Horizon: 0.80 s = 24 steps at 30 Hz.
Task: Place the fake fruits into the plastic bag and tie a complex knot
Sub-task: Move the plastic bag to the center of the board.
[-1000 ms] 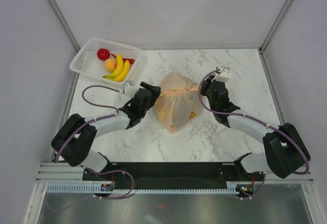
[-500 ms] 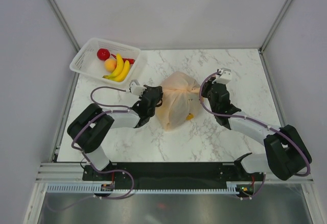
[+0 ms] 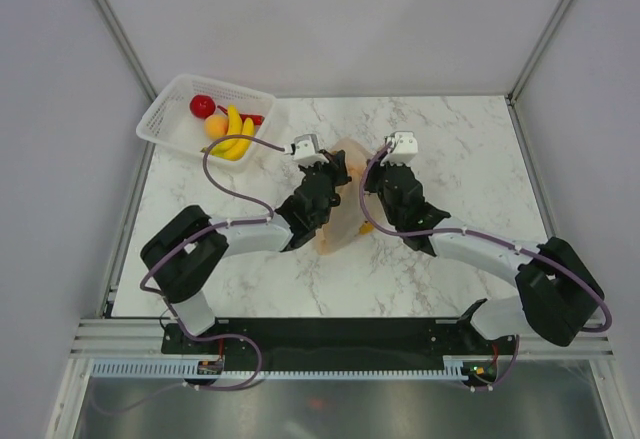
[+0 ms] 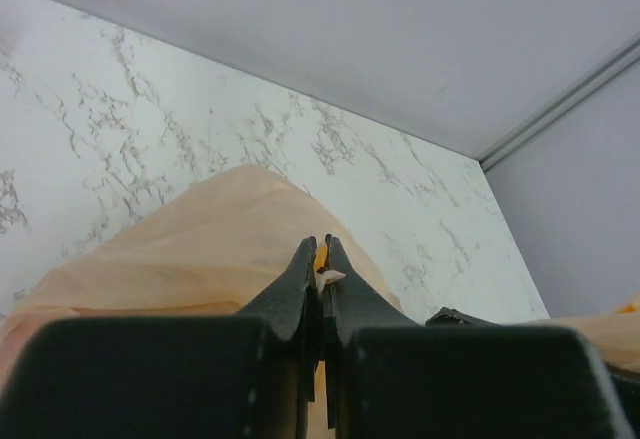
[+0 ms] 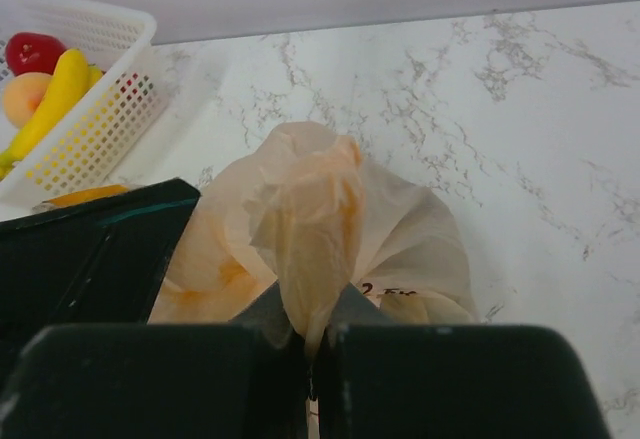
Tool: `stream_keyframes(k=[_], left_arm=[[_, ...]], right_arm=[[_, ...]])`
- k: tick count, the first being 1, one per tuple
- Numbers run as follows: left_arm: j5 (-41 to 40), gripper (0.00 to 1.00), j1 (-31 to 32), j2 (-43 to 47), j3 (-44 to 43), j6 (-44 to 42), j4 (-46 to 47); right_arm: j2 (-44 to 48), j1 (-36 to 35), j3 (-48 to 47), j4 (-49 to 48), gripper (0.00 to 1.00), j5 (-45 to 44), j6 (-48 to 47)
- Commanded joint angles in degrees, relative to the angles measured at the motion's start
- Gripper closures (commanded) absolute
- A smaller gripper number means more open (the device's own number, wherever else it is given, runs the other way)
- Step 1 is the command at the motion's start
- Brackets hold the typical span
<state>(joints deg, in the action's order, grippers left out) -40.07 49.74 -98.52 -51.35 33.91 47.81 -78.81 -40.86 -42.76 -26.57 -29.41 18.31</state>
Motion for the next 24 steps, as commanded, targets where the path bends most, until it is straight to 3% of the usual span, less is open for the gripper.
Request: stream_keyframes(k=[1, 4, 5, 7, 10, 16, 24], left_arm=[[-8.1, 0.98, 0.4, 1.0, -2.3, -10.1, 1.3], [-7.1, 0.98, -4.9, 3.8, 1.7, -2.0, -5.1], [-4.7, 0.98, -13.0, 9.3, 9.3, 6.1, -11.1], [-5.4, 0.98, -15.3, 9.8, 10.5, 5.0, -10.6], [-7.2, 0.98, -16.3, 9.6, 11.5, 1.8, -11.1], [-3.0, 0.98, -14.7, 6.3, 6.9, -4.3, -8.0], [0.3, 0.98, -18.3, -3.4, -12.5, -9.6, -12.4]], right_arm=[[-0.2, 0.9, -1.4, -1.4, 1.0, -6.3, -2.1], [0.1, 5.9, -0.3, 2.6, 1.0, -6.7, 6.0], [1.0, 19.4, 2.7, 8.4, 1.0, -4.3, 14.5], [1.2, 21.5, 3.3, 9.2, 1.0, -5.8, 15.7], [1.0, 21.5, 3.8, 10.4, 1.0, -7.9, 16.9], [-0.6, 21.3, 0.8, 8.0, 1.0, -3.4, 14.0], [-11.9, 21.4, -16.6, 10.7, 1.0, 0.1, 10.6]])
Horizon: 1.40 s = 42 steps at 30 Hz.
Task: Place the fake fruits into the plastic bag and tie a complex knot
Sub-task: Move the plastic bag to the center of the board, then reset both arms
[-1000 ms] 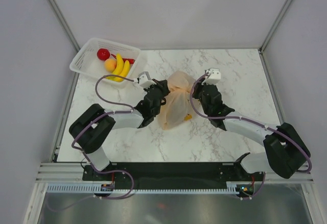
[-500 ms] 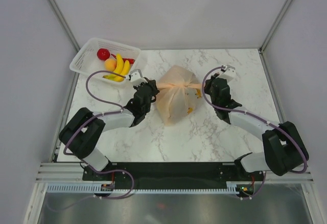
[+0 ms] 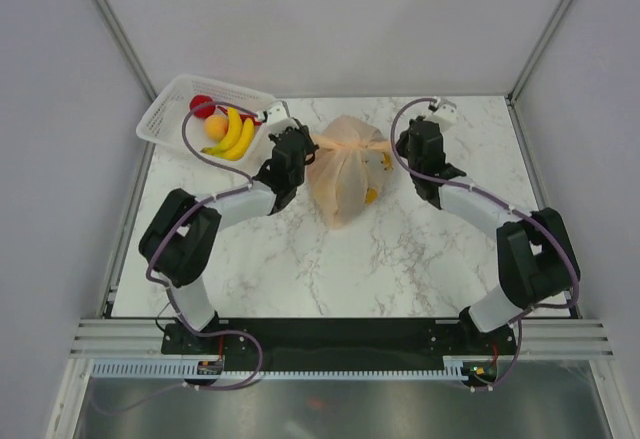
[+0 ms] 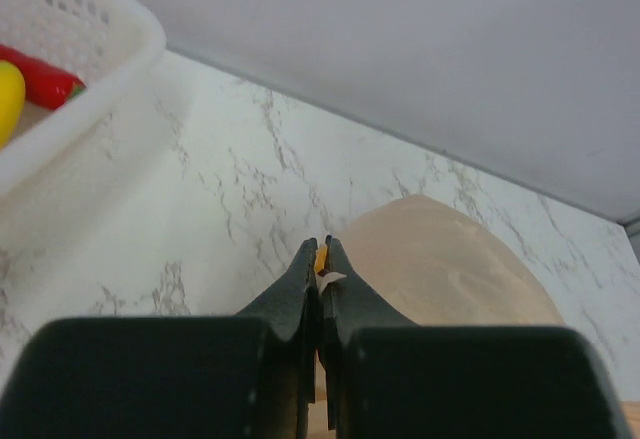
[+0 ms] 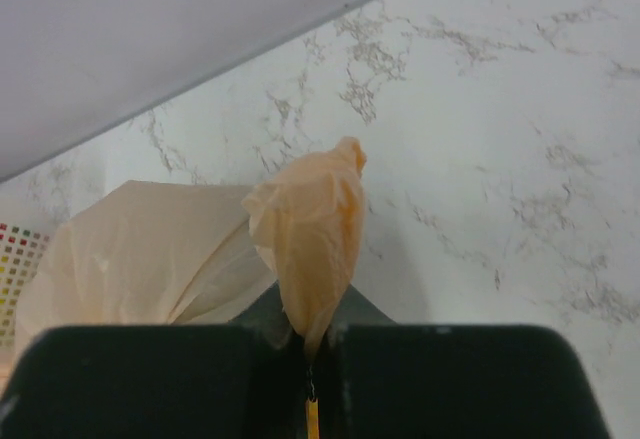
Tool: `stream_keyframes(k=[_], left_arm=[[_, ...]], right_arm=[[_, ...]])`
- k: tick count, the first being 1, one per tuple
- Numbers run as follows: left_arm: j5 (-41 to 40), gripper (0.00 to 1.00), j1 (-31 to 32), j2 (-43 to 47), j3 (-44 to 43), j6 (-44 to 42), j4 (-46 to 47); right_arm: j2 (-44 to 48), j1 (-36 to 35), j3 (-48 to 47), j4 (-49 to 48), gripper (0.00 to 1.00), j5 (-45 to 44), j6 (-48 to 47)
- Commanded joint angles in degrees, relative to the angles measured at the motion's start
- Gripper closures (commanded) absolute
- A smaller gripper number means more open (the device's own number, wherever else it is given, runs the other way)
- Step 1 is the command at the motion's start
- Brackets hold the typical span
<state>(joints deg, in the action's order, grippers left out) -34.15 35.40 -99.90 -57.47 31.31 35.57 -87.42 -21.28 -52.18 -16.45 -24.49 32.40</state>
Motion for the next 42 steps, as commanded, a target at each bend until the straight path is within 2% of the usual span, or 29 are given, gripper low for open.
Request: stream_keyframes(k=[1, 2, 3, 4, 5, 6, 9, 11, 15, 17, 18, 21, 22, 28, 31, 35, 42], left_arm=[[-5.1, 0.98, -4.4, -3.9, -8.3, -7.5, -0.8], [-4.5, 0.92, -4.9, -4.6, -12.2, -8.0, -3.6], [-3.6, 0.77, -5.7, -5.1, -14.1, -8.1, -4.9], [-2.5, 0.58, -6.0, -5.6, -15.7, -9.2, -5.9], [-2.4, 0.09, -6.1, -5.4, -18.3, -9.5, -9.2], [-2.5, 0.01, -6.1, -5.0, -19.2, -9.9, -10.8], [-1.6, 0.0, -6.1, -0.2, -19.2, -10.7, -15.5], [-0.7, 0.0, -6.1, 4.1, -15.9, -10.5, -17.5], [4.6, 0.0, -6.1, 20.4, -7.2, -8.8, -25.7], [5.9, 0.0, -6.1, 26.0, -1.3, -6.1, -29.1], [7.9, 0.0, -6.1, 32.6, 1.2, -5.5, -30.0], [10.9, 0.0, -6.0, 42.0, 11.1, -2.7, -32.7], [12.0, 0.0, -6.0, 48.0, 15.6, -1.7, -33.3], [17.1, 0.0, -6.0, 69.1, 28.9, 1.6, -38.7], [18.1, 0.0, -6.0, 76.2, 35.5, 1.6, -40.8], [18.2, 0.0, -6.0, 87.5, 41.9, 3.6, -43.6], [16.4, 0.0, -6.0, 94.4, 45.3, 3.5, -48.2]], right_arm=[[-4.7, 1.9, -9.1, 1.1, 1.0, -4.7, -3.7], [-7.2, 2.2, -12.8, 1.5, 1.0, -4.3, -4.1], [-8.5, 2.3, -15.0, 2.5, 0.85, -4.2, -4.9], [-9.6, 2.3, -19.5, 5.6, 0.61, -5.1, -5.0], [-10.8, 2.3, -21.4, 7.6, 0.16, -6.3, -4.6], [-10.9, 2.4, -22.8, 9.1, 0.03, -6.9, -4.5], [-8.0, 2.3, -24.2, 11.4, 0.02, -7.7, -5.5], [-3.9, 2.3, -23.6, 13.8, 0.02, -7.2, -6.6], [6.5, 2.3, -17.7, 16.4, 0.02, -4.2, -7.6], [14.9, 2.4, -11.2, 16.4, 0.02, -2.9, -7.7], [18.0, 2.4, -8.7, 16.4, 0.02, -2.8, -7.7], [30.0, 2.3, 1.3, 16.4, 0.02, -2.6, -7.0], [35.7, 2.4, 5.7, 16.4, 0.02, -2.3, -7.1], [55.9, 2.3, 18.0, 25.8, 0.02, 1.3, -5.6], [64.9, 2.3, 22.8, 29.6, 0.02, 2.6, -5.2], [71.4, 2.4, 26.3, 30.2, 0.02, 4.3, -6.1], [72.0, 2.3, 26.7, 31.4, 0.03, 4.6, -4.9]])
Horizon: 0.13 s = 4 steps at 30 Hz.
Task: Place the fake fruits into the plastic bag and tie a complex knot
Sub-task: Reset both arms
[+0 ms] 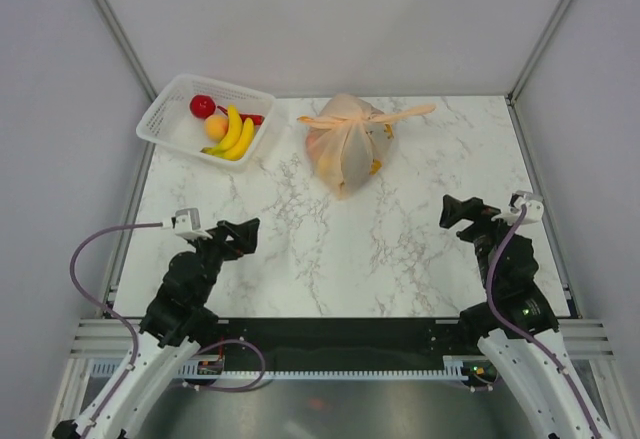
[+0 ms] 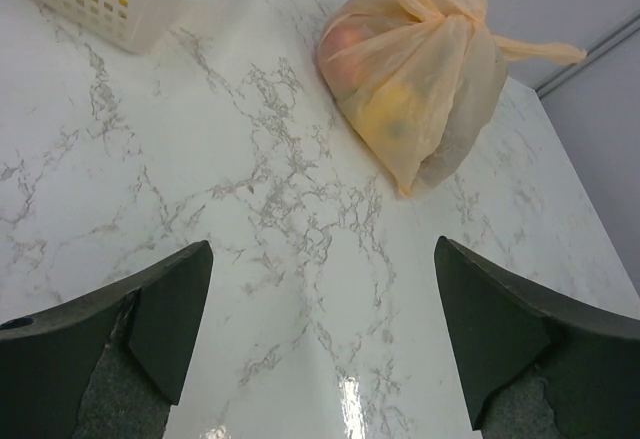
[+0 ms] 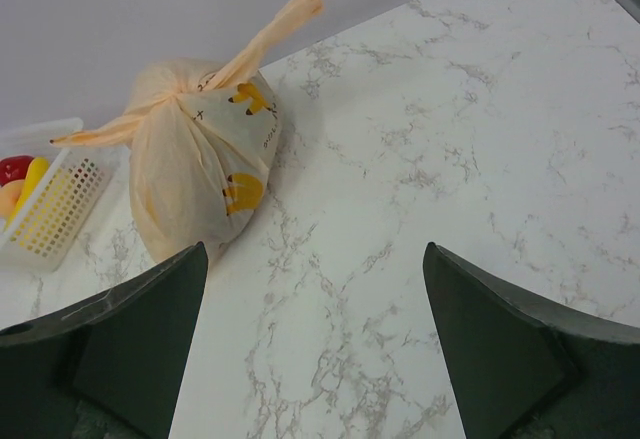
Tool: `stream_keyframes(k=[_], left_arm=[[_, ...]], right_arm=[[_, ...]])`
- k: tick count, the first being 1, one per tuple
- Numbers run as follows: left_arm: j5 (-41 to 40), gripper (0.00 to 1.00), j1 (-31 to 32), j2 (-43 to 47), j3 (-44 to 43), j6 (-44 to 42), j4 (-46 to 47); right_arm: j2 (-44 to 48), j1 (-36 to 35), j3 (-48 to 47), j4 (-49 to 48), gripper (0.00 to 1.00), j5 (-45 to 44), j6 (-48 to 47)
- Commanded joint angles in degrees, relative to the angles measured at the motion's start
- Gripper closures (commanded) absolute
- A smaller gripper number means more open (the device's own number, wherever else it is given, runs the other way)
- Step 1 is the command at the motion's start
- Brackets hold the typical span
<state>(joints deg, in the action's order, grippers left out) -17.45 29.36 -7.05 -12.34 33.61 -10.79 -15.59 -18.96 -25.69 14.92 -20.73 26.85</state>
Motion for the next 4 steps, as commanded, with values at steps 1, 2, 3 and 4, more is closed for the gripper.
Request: stream_keyframes(k=[1, 2, 3, 4], left_arm=[[-0.5, 0.0, 0.0, 1.7, 0.1, 0.9, -2.3], [-0.3, 0.0, 0.0, 1.6, 0.1, 0.5, -2.4], [-0.1, 0.0, 0.0, 1.3, 0.2, -0.2, -2.1], [0.0, 0.0, 0.0, 1.1, 0.3, -0.4, -2.0]], right_arm=[[-0.1, 0.0, 0.3, -0.1, 0.04, 0.9, 0.4], [-0.6, 0.0, 0.3, -0.2, 0.04, 1.0, 0.1], [-1.0, 0.0, 0.3, -0.2, 0.04, 1.0, 0.0], [-1.9, 0.0, 0.3, -0.2, 0.02, 1.0, -0.1]])
